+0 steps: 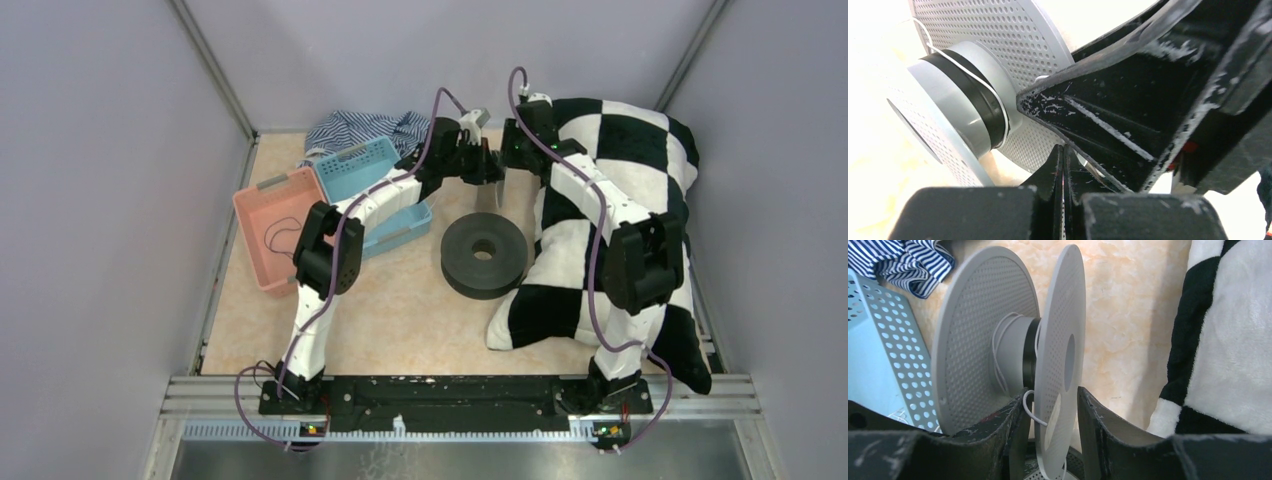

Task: Wrap the cables
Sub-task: Pick up the cable reel from the center of the board.

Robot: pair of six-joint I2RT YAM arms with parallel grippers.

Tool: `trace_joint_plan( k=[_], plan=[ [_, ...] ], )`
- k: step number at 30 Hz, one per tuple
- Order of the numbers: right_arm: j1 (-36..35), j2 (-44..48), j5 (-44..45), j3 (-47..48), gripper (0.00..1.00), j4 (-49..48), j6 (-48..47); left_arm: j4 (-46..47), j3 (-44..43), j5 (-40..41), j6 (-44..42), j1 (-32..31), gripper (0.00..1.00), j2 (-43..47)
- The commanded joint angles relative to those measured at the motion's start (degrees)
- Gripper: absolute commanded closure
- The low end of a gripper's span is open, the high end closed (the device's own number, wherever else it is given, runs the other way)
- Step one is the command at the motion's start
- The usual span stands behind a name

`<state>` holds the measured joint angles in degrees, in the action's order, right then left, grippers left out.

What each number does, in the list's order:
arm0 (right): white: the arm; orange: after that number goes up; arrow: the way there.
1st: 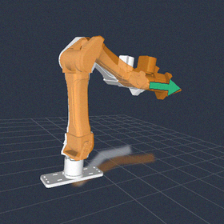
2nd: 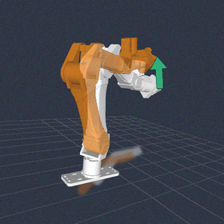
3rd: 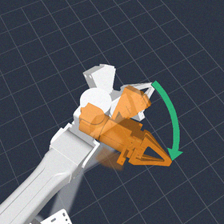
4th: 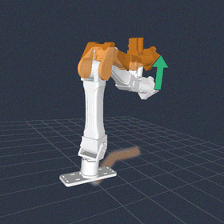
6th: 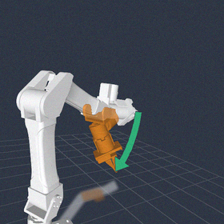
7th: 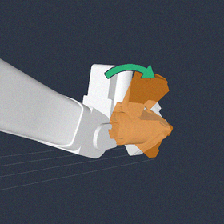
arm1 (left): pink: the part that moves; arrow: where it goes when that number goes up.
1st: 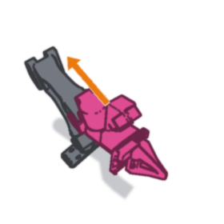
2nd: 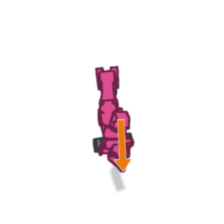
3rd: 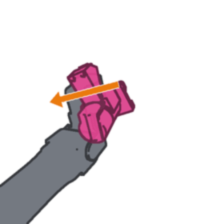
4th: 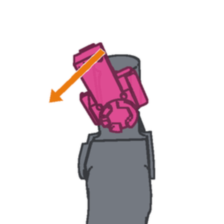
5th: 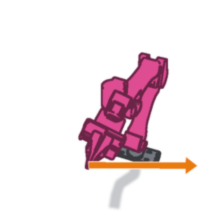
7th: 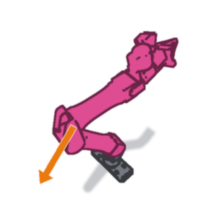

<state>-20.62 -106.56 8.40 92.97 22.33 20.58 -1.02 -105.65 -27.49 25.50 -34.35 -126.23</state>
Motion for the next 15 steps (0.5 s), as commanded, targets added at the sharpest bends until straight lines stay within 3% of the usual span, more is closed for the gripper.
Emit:
trace_joint_plan(
  k=[1,15],
  plan=[
    [-0.4,-0.5,1.2,-0.6,0.62,-0.8,-0.7,3.7,-0.6,-1.5,1.5,0.2,1.00,0.7],
    [-2.1,0.2,4.6,-1.0,0.78,-0.7,-2.4,4.8,0.5,-2.2,2.5,0.2,1.00,1.1]
  ],
)
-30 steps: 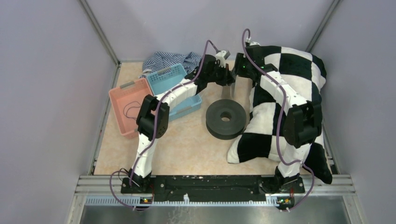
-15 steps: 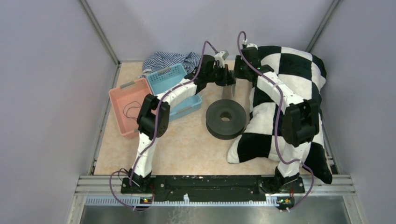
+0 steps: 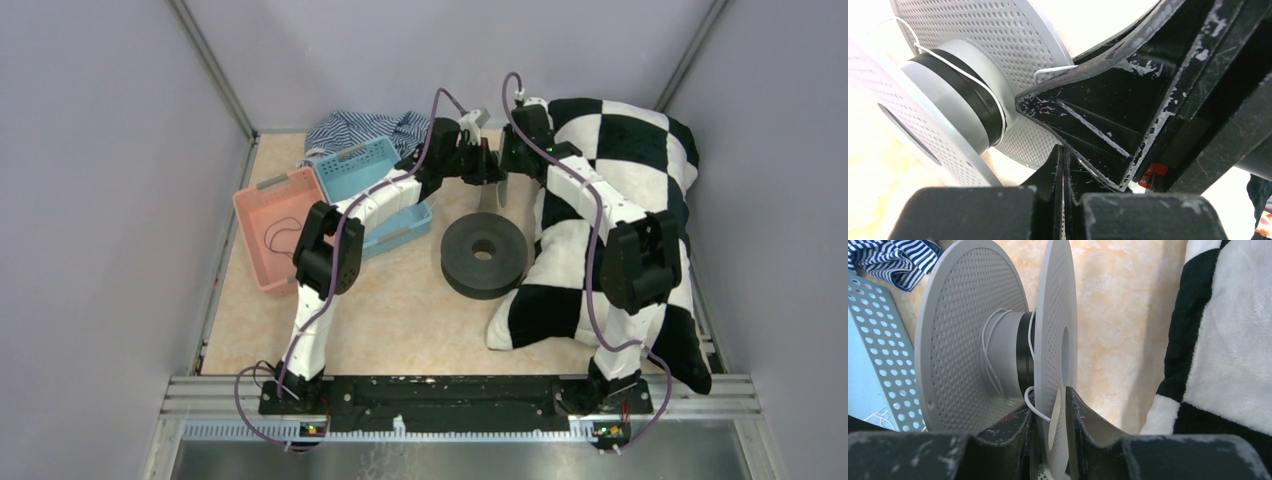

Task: Wrap the cables
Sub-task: Pick up the cable reel from the center of the board.

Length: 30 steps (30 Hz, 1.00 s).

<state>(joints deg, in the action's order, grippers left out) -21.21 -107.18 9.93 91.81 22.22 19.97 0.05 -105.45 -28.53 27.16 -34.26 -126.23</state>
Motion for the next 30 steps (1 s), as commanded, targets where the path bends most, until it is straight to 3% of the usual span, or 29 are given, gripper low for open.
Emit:
trace_joint_plan(
  k=[1,7,18,22,30],
  plan=[
    [-1.7,0.8,3.9,0.2,0.79,-0.4,-2.1,3.8,0.4,-1.2,1.0,0.1,1.00,1.0],
    [-2.7,1.8,7.9,-1.1,0.83,-1.1,-4.2,4.3,1.3,-1.3,1.3,0.1,1.00,1.6],
    [-2.8,2.5,7.2,-1.2,0.84,-1.1,-4.3,3.9,1.5,-1.1,0.6,0.1,1.00,1.8],
    [-2.8,2.9,6.9,-1.7,1.00,-1.5,-4.2,4.1,1.8,-1.2,0.7,0.1,1.00,1.9],
    [-2.8,3.8,7.1,-2.4,1.00,-1.5,-3.5,4.3,1.9,-1.5,0.7,0.1,1.00,1.8]
  ],
)
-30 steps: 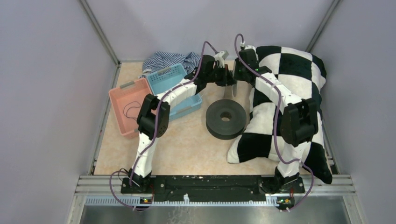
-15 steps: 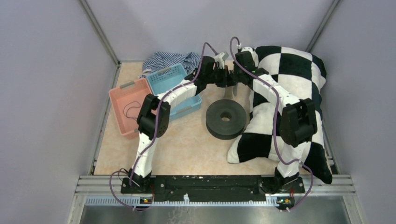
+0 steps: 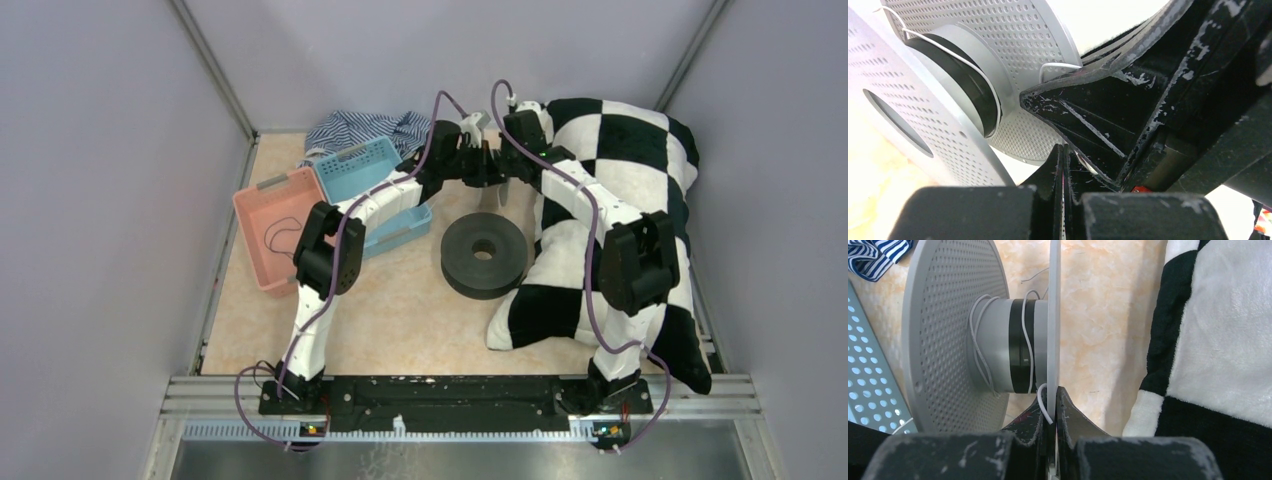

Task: Wrap the cables
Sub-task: Pick up the cable reel from the center of the board.

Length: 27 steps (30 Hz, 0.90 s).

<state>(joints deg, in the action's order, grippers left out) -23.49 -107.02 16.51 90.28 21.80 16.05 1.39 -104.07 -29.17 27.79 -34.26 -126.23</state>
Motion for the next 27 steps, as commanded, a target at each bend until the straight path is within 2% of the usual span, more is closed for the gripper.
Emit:
trace_joint_plan(
  k=[1,3,5,8,11,17,27],
  plan=[
    [-0.6,3.9,0.6,-1.0,1.00,-1.2,0.5,3.1,0.5,-1.4,0.0,0.2,0.94,1.9],
    [-0.5,4.2,0.7,-1.3,1.00,-1.4,0.5,3.4,0.7,-2.7,-0.1,0.3,0.74,2.2],
    [-0.5,4.6,0.9,-1.3,1.00,-1.6,0.5,3.3,1.3,-2.9,-0.4,0.3,0.60,2.8],
    [-0.5,4.9,0.3,-0.6,1.00,-1.3,0.7,3.7,4.3,-3.2,-1.6,0.3,0.44,4.7],
    [-0.5,5.1,-0.8,0.0,1.00,-1.3,1.1,3.4,6.4,-2.7,-3.3,0.3,0.32,7.4],
    [-0.5,4.7,-1.5,2.9,1.00,-0.2,1.4,1.1,10.8,-3.2,-6.7,0.3,0.27,13.5],
    [0.5,4.7,-3.6,3.9,1.00,0.1,3.2,2.1,22.6,-4.2,-8.4,0.2,0.27,23.2]
  ],
)
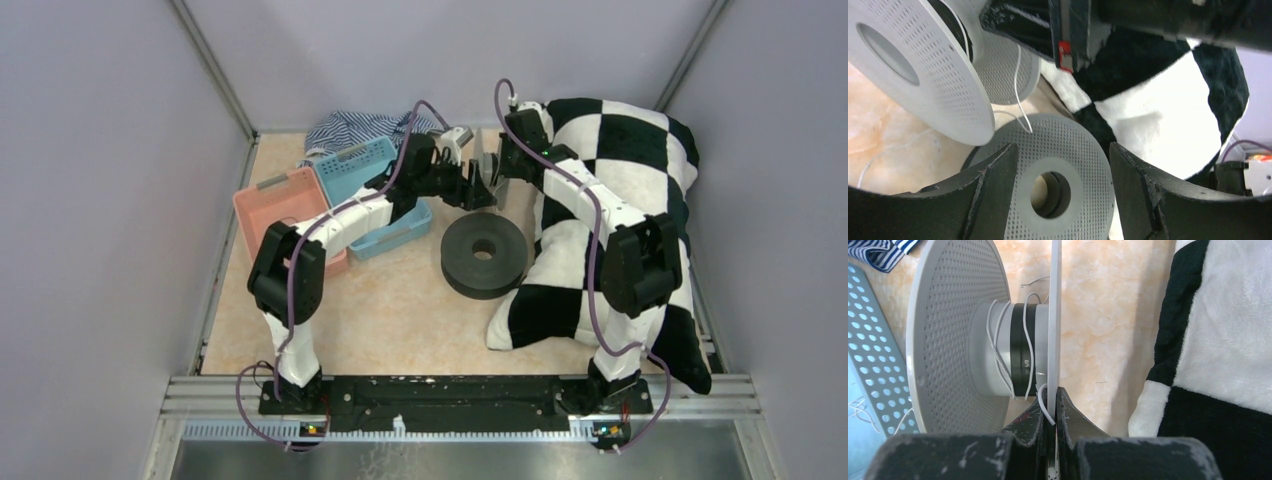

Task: Wrap the cables
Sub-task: Pick up the cable reel from the center of the board.

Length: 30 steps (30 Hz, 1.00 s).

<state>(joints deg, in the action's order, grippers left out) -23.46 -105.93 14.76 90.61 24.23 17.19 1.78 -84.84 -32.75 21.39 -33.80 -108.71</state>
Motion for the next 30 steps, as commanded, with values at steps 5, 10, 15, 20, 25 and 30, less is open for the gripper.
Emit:
trace_joint_plan(
  k=[5,10,15,20,25,30],
  plan=[
    [1.2,4.2,-3.1,3.6,1.00,-2.0,2.6,2.2,8.0,-1.7,-3.9,-0.3,0.27,11.3],
    [1.3,5.5,-5.0,2.5,1.00,-3.8,1.9,3.7,13.5,-2.4,-5.6,-0.2,0.27,18.2],
    [1.1,9.7,-6.3,-4.1,1.00,-12.5,-2.8,7.3,18.9,-0.8,-6.5,0.0,0.26,26.0],
    [0.9,11.1,-5.5,-8.4,1.00,-18.1,-10.6,5.9,20.5,2.8,-7.2,1.2,0.24,29.6],
    [0.9,12.9,-8.3,-13.6,1.00,-23.7,-15.4,4.5,21.4,5.1,-5.0,3.1,0.25,29.9],
    [0.9,14.1,-8.3,-11.6,1.00,-22.2,-12.9,3.1,21.7,11.4,-3.3,3.5,0.19,29.2]
  ],
)
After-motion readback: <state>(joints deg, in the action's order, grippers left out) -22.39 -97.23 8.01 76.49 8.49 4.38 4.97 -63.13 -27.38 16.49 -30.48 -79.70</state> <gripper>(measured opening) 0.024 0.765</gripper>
